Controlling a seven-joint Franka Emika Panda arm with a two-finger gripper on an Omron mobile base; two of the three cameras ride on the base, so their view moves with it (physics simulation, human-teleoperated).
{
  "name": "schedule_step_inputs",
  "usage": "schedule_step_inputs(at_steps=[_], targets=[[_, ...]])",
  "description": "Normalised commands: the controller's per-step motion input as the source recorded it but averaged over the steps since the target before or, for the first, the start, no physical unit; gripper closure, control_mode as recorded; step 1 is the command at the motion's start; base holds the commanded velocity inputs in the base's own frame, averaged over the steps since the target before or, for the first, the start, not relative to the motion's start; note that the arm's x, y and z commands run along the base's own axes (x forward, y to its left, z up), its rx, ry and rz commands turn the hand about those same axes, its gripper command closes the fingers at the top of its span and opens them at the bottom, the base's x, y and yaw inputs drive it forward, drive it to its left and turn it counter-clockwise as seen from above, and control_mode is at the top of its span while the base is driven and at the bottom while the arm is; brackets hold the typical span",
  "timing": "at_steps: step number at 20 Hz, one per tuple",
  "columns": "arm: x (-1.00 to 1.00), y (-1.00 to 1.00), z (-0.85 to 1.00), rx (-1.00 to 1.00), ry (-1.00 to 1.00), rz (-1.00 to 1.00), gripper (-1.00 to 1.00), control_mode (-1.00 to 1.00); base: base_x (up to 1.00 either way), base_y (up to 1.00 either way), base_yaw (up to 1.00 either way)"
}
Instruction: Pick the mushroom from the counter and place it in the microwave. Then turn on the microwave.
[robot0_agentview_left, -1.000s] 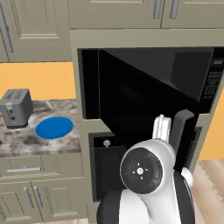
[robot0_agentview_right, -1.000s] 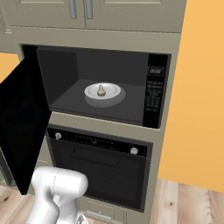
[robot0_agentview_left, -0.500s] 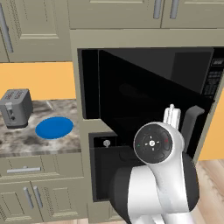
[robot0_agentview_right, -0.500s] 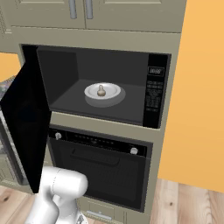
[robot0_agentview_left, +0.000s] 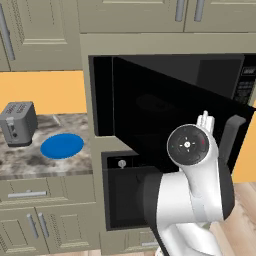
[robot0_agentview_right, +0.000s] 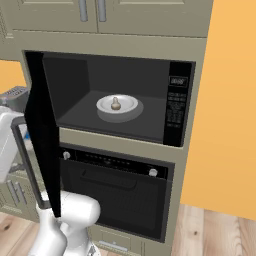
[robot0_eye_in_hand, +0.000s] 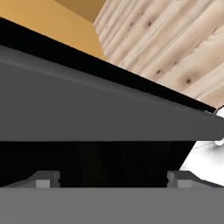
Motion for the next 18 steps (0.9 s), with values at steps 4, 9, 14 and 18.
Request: schedule_step_inputs(at_steps=[4, 9, 14, 18], targets=[[0.21, -0.32, -0.14, 0.0, 0.0, 0.0, -1.0, -1.0, 0.0, 0.0, 0.0], [0.24, -0.37, -0.12, 0.0, 0.0, 0.0, -1.0, -1.0, 0.0, 0.0, 0.0], [0.28, -0.4, -0.05, 0.0, 0.0, 0.0, -1.0, -1.0, 0.0, 0.0, 0.0], [0.24, -0.41, -0.02, 0.0, -0.03, 0.0, -1.0, -1.0, 0.0, 0.0, 0.0]])
